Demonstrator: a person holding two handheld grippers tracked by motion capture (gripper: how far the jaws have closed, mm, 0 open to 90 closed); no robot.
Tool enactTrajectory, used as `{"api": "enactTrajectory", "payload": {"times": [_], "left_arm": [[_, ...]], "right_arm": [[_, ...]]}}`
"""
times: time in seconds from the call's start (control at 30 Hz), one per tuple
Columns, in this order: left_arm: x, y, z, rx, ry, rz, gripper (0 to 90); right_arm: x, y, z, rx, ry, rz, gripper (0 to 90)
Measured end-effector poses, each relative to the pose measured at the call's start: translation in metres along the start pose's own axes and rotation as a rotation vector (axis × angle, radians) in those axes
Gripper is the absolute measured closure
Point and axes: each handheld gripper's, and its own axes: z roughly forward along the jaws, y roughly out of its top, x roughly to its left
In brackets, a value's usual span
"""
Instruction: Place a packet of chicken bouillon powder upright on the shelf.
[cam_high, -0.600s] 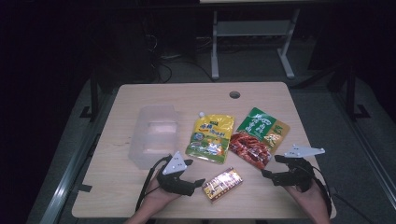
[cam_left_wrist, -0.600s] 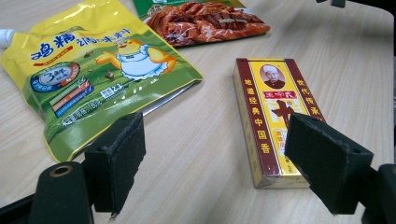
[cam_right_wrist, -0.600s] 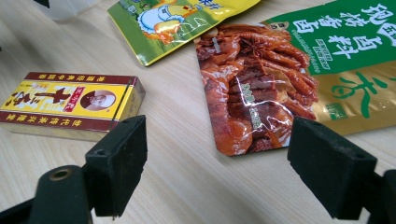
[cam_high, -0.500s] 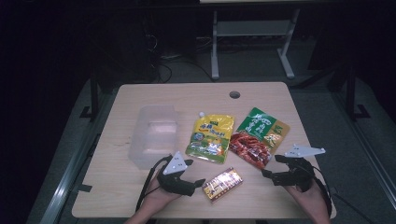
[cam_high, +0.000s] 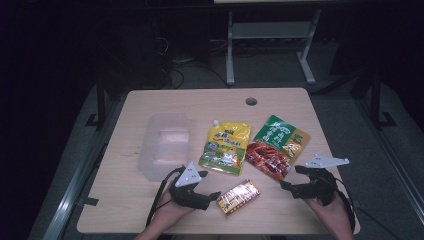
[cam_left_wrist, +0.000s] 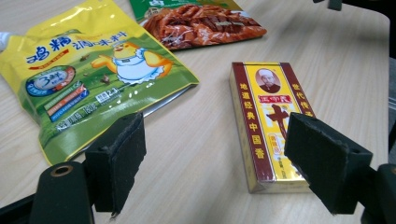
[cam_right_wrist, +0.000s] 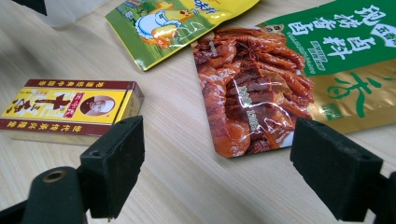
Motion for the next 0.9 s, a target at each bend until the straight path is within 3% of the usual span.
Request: {"api": "enactTrajectory", "payload": {"times": [0.13, 0.23, 0.47, 0.53, 0.57, 0.63, 0.67, 0.9], "left_arm": [[-0.001, 0.009, 0.003, 0.012, 0.01, 0.027, 22.8], [-0.001, 0.019, 0.004, 0.02, 0.033, 0.045, 29.4], [0.011, 0.035, 0.016, 0.048, 0.098, 0.0, 38.6], [0.013, 0.041, 0.022, 0.054, 0.132, -0.004, 45.6], [0.013, 0.041, 0.022, 0.054, 0.132, -0.004, 47.5], [0.014, 0.044, 0.028, 0.056, 0.146, -0.018, 52.4], [0.015, 0.047, 0.035, 0.078, 0.168, -0.029, 54.3], [0.027, 0.05, 0.053, 0.128, 0.201, -0.044, 66.2]], "right_arm": [[0.003, 0.003, 0.002, 0.003, 0.002, 0.01, 16.4], [0.006, 0.011, -0.001, -0.019, -0.004, -0.014, 16.3], [0.008, 0.033, 0.002, -0.024, 0.01, -0.002, 15.6], [0.008, 0.051, 0.009, -0.023, 0.015, -0.009, 15.3], [0.008, 0.051, 0.009, -0.023, 0.015, -0.009, 15.3], [0.005, 0.068, 0.019, -0.011, 0.026, 0.007, 14.2], [0.004, 0.075, 0.024, -0.009, 0.027, 0.013, 14.2], [-0.004, 0.11, 0.054, 0.04, 0.032, 0.033, 14.4]]}}
